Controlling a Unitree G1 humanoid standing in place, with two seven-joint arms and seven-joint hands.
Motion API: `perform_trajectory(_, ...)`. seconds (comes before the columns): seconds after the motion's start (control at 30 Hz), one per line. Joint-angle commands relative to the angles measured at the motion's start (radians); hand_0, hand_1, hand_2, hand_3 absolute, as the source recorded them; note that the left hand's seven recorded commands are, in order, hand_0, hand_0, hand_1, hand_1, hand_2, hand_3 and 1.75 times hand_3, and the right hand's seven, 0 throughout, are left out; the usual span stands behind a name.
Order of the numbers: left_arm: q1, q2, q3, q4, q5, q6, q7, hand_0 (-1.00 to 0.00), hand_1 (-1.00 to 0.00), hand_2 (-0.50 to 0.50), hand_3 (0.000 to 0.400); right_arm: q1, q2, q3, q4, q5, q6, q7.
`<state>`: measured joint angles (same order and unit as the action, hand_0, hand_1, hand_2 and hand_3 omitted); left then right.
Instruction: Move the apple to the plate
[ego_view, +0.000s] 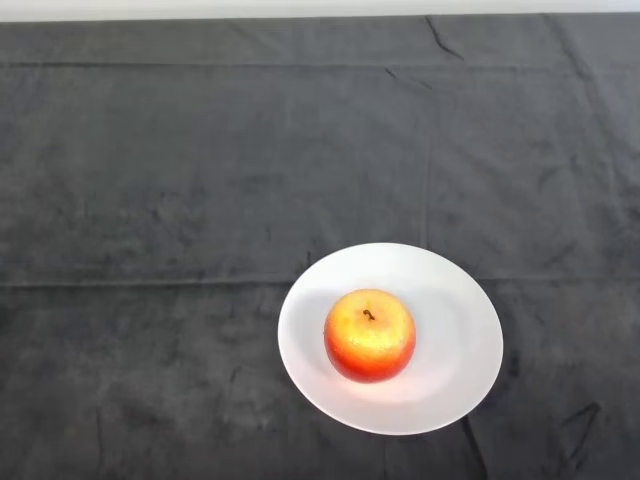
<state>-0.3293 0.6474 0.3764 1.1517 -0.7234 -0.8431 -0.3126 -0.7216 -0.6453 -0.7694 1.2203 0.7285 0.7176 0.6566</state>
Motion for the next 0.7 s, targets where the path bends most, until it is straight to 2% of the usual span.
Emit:
perform_trajectory(0.03,0.018,0.089,0.027,0.047,-0.013,0.008,-0.007,0.00,0.00,0.00,0.000,-0.013,-0.022,-0.0146,-0.001,0.0190,-0.003,0.0023)
perform_trajectory(0.27,0.012,0.100,0.078,0.073,-0.023,0.018,0.010,0.00,0.00,0.00,0.000,-0.014,-0.023,-0.0146,0.001,0.0186,-0.003,0.0033)
perform_trajectory(0.7,-0.016,0.089,0.114,0.091,0.006,0.023,0.044,0.00,0.00,0.00,0.000,-0.015,-0.024,-0.0145,0.003,0.0178,-0.003,0.0048)
